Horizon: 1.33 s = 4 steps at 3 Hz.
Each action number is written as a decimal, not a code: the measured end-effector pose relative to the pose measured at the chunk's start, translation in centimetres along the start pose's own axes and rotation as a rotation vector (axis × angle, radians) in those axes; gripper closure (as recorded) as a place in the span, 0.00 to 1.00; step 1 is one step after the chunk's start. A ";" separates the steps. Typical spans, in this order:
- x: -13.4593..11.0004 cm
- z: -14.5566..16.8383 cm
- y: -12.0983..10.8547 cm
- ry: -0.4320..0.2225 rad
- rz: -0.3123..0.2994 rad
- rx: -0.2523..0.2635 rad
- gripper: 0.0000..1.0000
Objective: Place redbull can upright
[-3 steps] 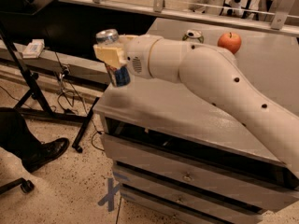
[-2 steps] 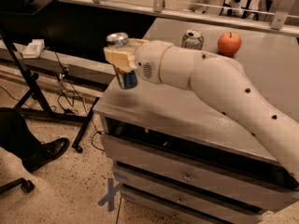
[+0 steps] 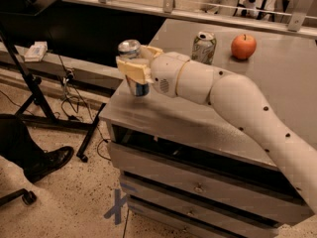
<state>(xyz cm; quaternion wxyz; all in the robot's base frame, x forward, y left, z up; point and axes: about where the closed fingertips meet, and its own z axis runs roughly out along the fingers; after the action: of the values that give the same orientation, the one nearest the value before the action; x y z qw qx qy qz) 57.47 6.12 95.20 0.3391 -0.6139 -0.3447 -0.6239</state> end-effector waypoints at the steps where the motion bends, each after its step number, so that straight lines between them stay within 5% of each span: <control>1: -1.1 -0.1 -0.4 -0.007 -0.048 0.044 1.00; 2: -2.0 -0.1 -1.0 -0.028 -0.083 0.081 1.00; 4: -3.8 -0.9 -1.5 -0.070 -0.071 0.063 0.60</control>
Offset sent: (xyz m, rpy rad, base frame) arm -0.0141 0.0030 -0.0336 -0.1166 -0.0783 0.1166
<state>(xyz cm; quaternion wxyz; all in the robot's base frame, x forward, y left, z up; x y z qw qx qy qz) 55.80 6.18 91.39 0.3234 -0.6117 -0.3975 -0.6027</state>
